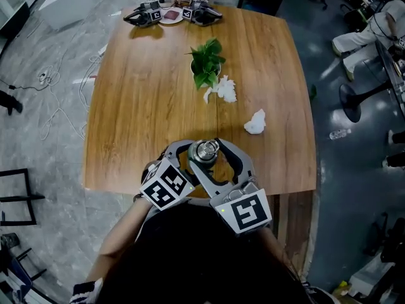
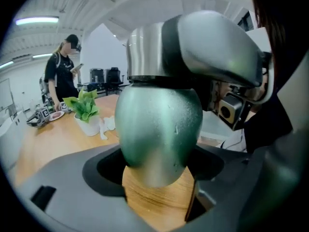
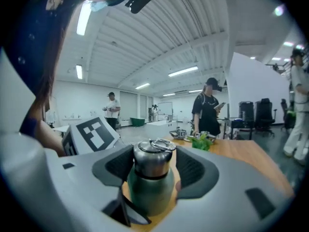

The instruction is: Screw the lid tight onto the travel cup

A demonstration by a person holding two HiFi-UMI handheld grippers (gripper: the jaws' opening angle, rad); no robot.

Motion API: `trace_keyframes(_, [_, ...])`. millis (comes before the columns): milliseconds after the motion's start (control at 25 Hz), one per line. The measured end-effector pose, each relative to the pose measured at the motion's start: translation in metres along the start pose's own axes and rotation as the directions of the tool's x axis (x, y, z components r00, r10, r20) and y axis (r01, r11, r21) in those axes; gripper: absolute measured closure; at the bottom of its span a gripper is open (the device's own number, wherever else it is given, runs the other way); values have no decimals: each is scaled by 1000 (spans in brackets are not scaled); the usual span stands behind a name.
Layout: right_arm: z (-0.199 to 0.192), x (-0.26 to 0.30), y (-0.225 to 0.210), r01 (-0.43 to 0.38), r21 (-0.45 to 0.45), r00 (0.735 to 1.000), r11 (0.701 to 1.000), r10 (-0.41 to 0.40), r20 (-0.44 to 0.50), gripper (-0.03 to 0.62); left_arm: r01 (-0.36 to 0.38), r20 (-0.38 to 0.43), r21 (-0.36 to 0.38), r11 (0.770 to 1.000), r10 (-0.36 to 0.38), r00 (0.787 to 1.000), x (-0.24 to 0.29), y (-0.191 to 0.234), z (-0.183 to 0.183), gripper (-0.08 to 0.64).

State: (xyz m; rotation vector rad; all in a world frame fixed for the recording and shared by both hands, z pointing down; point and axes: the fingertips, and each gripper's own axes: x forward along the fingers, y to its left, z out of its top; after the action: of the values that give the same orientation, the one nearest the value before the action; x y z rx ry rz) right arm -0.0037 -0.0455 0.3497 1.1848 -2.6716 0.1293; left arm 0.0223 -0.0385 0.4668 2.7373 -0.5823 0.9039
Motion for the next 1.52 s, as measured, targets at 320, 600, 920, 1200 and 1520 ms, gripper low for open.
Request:
trace_keyframes(320, [-4,-11,25,-302,73,952,950,305,-32,304,241,40,109,964,-246,968,-10,-29,-4,173])
trace_keyframes(600, [-8,0,9,-67,-20,997,998,66,-43,307,99,7,40,994,-99,995,-3,-11,-3,173])
trace_keyframes(920, [2,-13,21,-294,80,956,953,295,-3,305,280,-1,129,951,-283,959,-12,-30,-8,173])
trace_keyframes(1200, [3,-6,12,-151,7,988,988,151,-5,321,175,-15,91,980,-175,985,-5,-18,-2,173])
trace_keyframes(1520, [1,-11,23,-303,98,952,948,305,-10,319,334,-10,135,933,-336,942,-13,-35,-9,173])
